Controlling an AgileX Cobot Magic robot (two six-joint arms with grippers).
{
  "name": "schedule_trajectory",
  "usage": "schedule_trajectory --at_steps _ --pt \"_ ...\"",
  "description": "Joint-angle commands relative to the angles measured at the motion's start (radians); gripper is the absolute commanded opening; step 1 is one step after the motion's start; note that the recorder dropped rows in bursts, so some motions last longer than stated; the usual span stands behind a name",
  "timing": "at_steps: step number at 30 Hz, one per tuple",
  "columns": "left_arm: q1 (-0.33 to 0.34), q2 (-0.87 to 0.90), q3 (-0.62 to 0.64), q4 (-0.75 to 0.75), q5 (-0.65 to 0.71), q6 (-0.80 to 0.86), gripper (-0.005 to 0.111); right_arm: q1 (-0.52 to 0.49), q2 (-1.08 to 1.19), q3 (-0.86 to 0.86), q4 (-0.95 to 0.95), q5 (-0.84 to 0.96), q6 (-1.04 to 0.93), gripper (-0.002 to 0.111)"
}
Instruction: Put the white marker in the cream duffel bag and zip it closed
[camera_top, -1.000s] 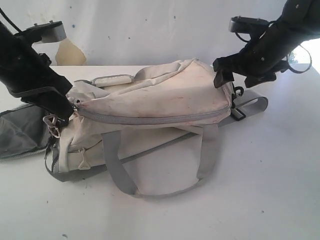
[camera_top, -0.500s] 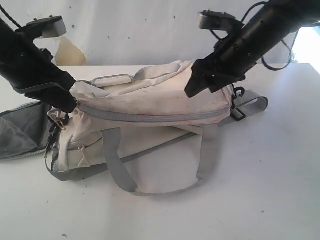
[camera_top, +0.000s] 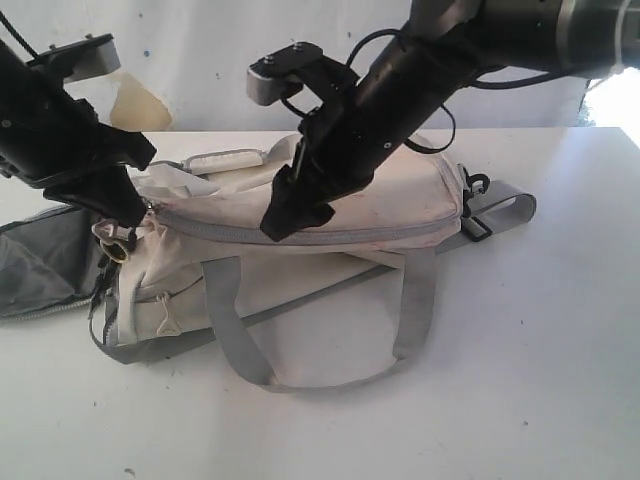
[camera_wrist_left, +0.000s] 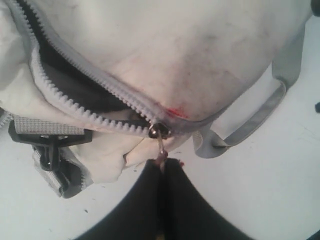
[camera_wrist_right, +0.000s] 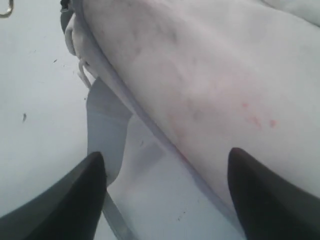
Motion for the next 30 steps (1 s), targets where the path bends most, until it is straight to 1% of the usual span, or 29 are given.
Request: schedule_trajectory --at_steps 1,4,6,8,15,21,25,30 --pt "0.006 -0.015 0.002 -0.023 0.016 -0.061 0.0 0.04 -0.014 0.005 0.006 -0.075 -0.053 0.062" --pt "0.006 -0.015 0.002 -0.065 0.027 -0.099 0.0 0.057 -0.014 0.011 0.006 -0.119 -0.08 0.057" --pt "0.006 -0.015 0.002 -0.1 0.024 -0.123 0.0 0.065 -0.014 0.019 0.006 -0.134 -0.087 0.054" --pt "0.006 -0.015 0.002 -0.133 0.024 -0.15 0.0 0.072 -0.014 0.03 0.006 -0.143 -0.105 0.054" --pt "0.006 -0.015 0.002 -0.136 -0.015 -0.291 0.0 0.074 -0.014 0.05 0.013 -0.146 -0.13 0.054" --pt "0.006 -0.015 0.002 -0.136 0.006 -0.3 0.0 0.074 -0.014 0.05 0.062 -0.139 -0.173 0.054" --pt "0.006 -0.015 0.002 -0.136 0.015 -0.261 0.0 0.074 -0.012 0.05 0.064 -0.143 -0.174 0.054" --pt "0.006 -0.015 0.002 -0.145 0.017 -0.259 0.0 0.074 -0.004 0.05 0.164 -0.143 -0.25 0.054"
